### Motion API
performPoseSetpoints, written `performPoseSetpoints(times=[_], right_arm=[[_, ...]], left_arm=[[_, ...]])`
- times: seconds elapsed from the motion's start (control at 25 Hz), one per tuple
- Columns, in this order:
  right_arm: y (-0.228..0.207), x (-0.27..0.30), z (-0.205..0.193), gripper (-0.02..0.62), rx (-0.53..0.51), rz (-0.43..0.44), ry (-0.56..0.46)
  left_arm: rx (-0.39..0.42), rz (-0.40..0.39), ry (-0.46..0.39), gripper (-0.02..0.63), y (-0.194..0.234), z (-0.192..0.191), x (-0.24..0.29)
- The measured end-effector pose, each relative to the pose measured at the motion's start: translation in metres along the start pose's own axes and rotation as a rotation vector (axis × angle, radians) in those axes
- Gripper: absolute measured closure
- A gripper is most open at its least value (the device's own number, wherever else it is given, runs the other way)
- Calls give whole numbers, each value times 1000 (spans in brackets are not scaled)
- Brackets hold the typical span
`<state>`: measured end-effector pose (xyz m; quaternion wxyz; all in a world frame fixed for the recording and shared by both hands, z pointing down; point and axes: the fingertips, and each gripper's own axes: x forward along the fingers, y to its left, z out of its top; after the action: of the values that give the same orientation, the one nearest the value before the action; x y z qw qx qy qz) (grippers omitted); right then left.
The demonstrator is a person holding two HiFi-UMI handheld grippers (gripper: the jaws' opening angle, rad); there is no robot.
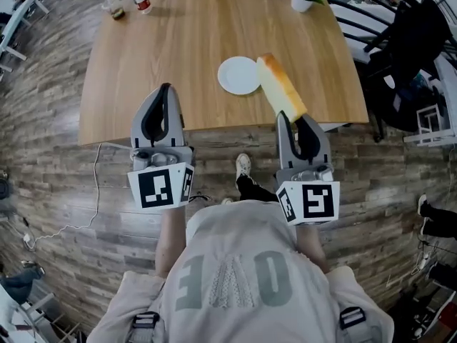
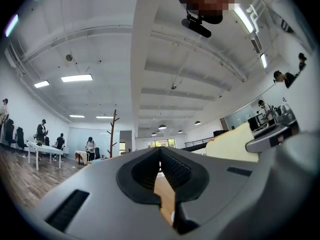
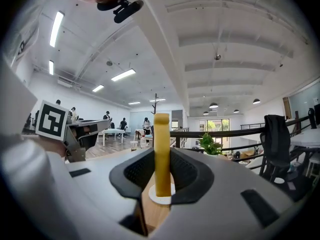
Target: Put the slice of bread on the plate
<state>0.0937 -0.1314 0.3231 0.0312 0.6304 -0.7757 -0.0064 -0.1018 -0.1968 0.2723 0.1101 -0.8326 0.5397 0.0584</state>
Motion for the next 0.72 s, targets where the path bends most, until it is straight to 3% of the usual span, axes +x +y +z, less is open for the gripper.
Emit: performPoseSetpoints(times=[0.16,0.36,0.72], right_arm=[[-39,43,6,509,-24,2,0],[-75,92,7,509,-42,20,3],[-85,152,7,509,-159,47,15]], left_arm=[[37,29,-31,598,4,3,59],[51,59,17,598,4,-19,106],[60,63,30,598,18,-19,150]])
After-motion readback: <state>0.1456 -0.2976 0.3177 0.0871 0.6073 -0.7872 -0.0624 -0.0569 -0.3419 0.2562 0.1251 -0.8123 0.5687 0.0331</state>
